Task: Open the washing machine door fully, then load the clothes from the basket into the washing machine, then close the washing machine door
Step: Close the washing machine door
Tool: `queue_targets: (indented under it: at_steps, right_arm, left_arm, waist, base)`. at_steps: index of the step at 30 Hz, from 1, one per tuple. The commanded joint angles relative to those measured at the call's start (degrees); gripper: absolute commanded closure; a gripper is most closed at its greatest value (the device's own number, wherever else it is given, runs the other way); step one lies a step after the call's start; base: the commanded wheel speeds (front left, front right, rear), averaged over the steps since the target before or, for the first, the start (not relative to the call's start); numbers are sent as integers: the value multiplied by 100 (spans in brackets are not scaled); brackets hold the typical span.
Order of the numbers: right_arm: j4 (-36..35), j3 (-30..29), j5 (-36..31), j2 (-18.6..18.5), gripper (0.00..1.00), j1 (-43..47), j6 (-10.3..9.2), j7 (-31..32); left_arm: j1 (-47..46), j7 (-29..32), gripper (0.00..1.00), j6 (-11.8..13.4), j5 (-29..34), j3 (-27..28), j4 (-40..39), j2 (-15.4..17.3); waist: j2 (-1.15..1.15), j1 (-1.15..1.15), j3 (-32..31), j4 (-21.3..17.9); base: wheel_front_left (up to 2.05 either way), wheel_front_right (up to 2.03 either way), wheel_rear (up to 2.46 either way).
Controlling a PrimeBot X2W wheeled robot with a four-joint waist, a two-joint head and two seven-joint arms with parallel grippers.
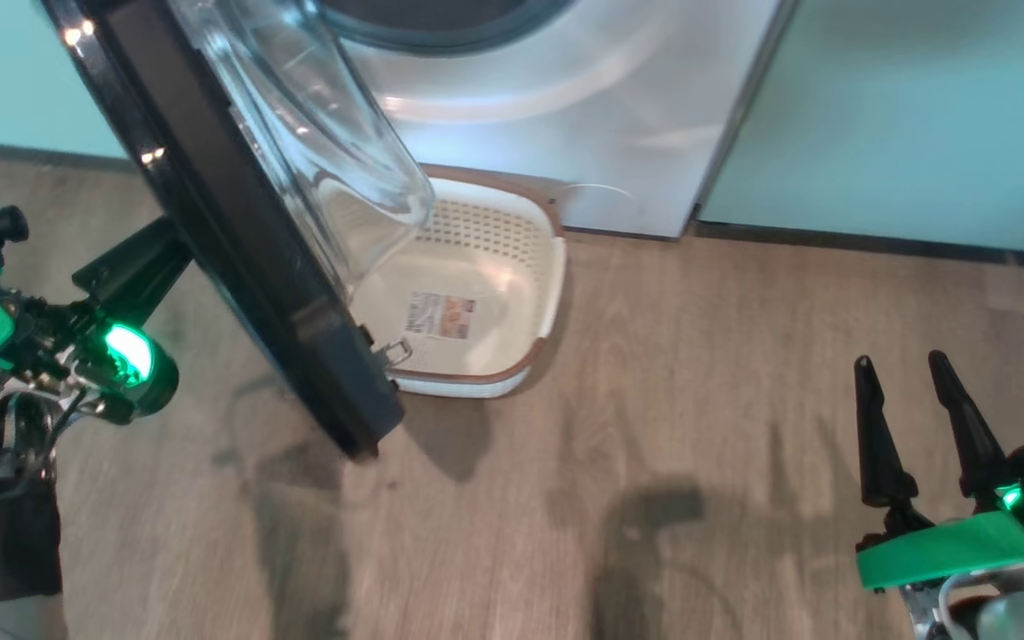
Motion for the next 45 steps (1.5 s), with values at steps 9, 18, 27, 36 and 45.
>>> queue_targets:
  at_steps: [9, 18, 27, 36, 45]
  right_arm:
    - [-160, 120, 102, 79, 0, -251, -16, -78]
    - [-213, 102, 145, 111, 0, -325, -16, -79]
    - [-232, 84, 200, 122, 0, -425, -16, -79]
    - [-233, 34, 321, 124, 0, -481, -16, -80]
    - [-256, -78, 257, 124, 0, -453, -16, -80]
  left_arm:
    - [-647, -202, 100, 18, 261, 38, -79, 132]
    - [-1128, -343, 100, -17, 454, -76, 196, 161]
    - [-1568, -461, 100, -53, 569, -123, 403, 194]
    - [-1688, -476, 100, -184, 549, -79, 587, 166]
    - [-1376, -616, 100, -384, 460, 149, 476, -13]
  waist:
    - [0, 0, 179, -741]
    - [0, 0, 330, -1086]
    - [0, 0, 469, -1306]
    - [0, 0, 496, -1331]
    - [0, 0, 424, -1087]
  base:
    - [0, 0, 0]
    - [0, 0, 0]
    - [0, 0, 0]
    - [0, 0, 0]
    - [0, 0, 0]
